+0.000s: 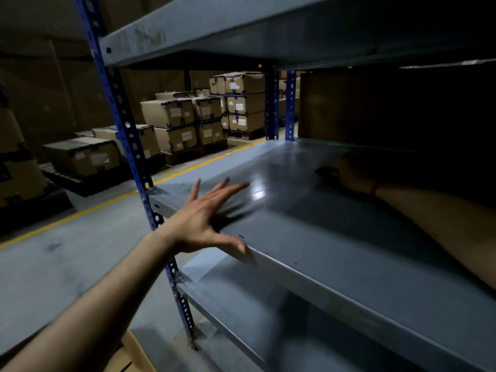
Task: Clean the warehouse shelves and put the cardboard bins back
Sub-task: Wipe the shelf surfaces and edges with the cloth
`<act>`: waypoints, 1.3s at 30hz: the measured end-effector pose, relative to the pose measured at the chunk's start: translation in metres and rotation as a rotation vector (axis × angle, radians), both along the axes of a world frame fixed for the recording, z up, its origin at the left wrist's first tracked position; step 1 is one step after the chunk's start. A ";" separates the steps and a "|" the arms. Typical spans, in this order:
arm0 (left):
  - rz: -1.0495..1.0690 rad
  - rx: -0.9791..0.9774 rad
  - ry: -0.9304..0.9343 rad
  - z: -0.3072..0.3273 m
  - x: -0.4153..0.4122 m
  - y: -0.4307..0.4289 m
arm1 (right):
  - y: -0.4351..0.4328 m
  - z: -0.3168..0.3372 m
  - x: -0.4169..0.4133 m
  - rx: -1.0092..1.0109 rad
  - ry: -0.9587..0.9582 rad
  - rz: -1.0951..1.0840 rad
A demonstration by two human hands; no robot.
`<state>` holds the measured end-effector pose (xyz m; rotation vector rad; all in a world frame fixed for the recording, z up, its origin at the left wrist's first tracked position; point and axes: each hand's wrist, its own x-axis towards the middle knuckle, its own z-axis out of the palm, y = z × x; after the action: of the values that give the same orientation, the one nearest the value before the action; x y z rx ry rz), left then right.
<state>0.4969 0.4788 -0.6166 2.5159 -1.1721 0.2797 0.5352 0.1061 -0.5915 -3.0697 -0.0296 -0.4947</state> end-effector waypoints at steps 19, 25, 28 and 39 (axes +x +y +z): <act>-0.149 -0.127 0.039 0.004 -0.068 -0.065 | 0.004 -0.009 -0.039 -0.032 -0.033 0.085; -0.112 -0.306 0.035 0.000 -0.077 -0.071 | 0.093 -0.002 -0.154 0.012 -0.034 0.701; -0.139 -0.285 0.046 -0.002 -0.087 -0.072 | 0.081 0.008 -0.192 0.028 0.002 0.921; 0.039 -0.192 -0.069 -0.009 -0.099 -0.094 | 0.006 0.003 -0.162 0.047 -0.020 0.277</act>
<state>0.3980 0.3845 -0.6260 2.3802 -1.0685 0.4698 0.3734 0.1117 -0.5881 -2.9467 -0.4292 -0.5006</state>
